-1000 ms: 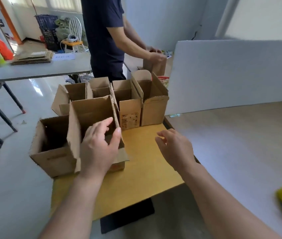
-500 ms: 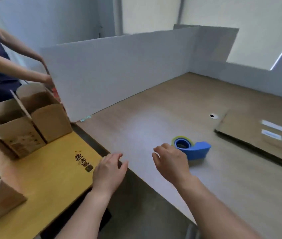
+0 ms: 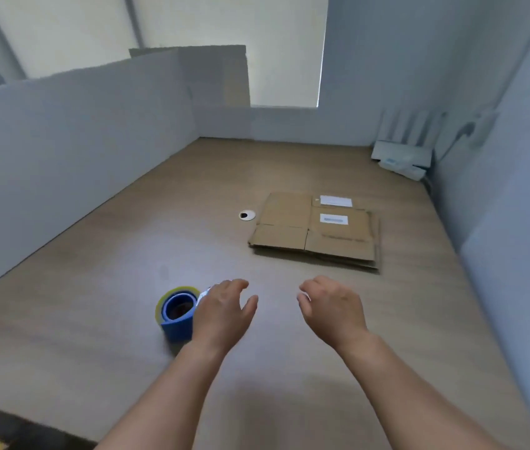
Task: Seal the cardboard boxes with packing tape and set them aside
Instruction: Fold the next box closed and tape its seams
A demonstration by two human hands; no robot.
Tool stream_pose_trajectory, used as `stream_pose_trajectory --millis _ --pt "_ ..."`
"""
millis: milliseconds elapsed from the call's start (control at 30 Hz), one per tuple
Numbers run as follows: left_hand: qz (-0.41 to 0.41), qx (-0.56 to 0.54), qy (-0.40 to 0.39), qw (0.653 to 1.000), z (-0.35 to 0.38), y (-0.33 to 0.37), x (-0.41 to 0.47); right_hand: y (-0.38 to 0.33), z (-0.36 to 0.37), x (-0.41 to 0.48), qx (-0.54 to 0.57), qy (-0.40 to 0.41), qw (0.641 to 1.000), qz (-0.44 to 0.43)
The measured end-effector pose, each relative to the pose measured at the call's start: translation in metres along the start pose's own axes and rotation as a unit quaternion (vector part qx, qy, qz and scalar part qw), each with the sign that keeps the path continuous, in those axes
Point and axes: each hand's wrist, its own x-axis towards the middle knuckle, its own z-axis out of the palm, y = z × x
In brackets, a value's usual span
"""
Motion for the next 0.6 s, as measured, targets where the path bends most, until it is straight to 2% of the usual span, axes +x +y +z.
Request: stream_pose_trajectory --millis 100,267,433,600 --pt "0.021 -0.001 -0.032 0.999 0.017 0.019 0.03 0.035 0.0 0.004 0.001 -0.065 0.997 0.052" --pt "0.045 0.029 -0.087 0.995 0.038 0.039 0.08 0.084 0.004 0.021 -0.008 -0.104 0.987 0.119" --pt "0.022 0.046 -0.138 0.989 0.065 0.036 0.142 0.122 0.026 0.057 -0.004 -0.159 0.968 0.196" --pt "0.002 0.079 -0.14 0.987 0.097 0.019 0.207 0.154 0.062 0.096 -0.006 -0.189 0.947 0.258"
